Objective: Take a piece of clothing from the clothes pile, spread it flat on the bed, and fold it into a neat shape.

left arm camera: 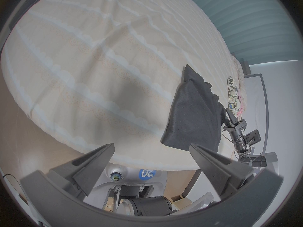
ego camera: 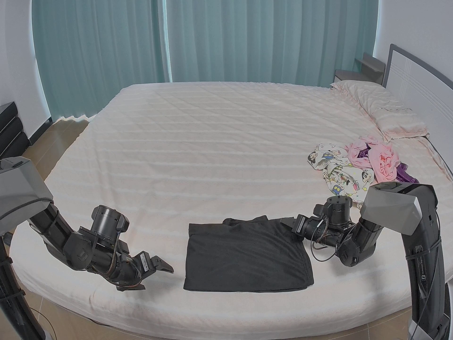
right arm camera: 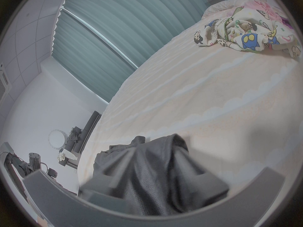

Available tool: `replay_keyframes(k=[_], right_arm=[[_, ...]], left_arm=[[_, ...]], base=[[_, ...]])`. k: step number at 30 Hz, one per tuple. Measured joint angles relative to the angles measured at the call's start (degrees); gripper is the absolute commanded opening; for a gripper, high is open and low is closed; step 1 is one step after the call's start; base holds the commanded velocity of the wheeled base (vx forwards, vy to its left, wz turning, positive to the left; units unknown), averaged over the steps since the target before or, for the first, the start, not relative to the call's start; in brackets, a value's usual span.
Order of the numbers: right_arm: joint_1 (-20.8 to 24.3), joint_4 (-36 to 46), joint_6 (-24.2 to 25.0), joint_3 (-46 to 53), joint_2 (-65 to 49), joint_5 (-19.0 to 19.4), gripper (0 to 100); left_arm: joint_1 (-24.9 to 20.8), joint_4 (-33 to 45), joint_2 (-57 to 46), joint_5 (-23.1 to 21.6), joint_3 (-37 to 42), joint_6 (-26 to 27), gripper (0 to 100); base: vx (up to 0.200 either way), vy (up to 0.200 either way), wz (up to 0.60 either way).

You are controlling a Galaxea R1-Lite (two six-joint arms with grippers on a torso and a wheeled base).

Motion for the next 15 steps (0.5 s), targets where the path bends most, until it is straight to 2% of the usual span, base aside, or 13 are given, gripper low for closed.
replay_keyframes(k=[10, 15], right_arm=[[-1.93, -0.13, 0.17, -0.57, 0.17, -0.17, 0], [-2.91, -0.1, 0.2, -1.18, 0.28, -1.62, 0]], left_arm=[[0.05, 0.0, 0.0, 0.02, 0.0, 0.02, 100], [0.0, 0.01, 0.0, 0.02, 0.0, 0.02, 100]], base=[[0.0, 0.0, 0.0], [0.0, 0.0, 0.0]])
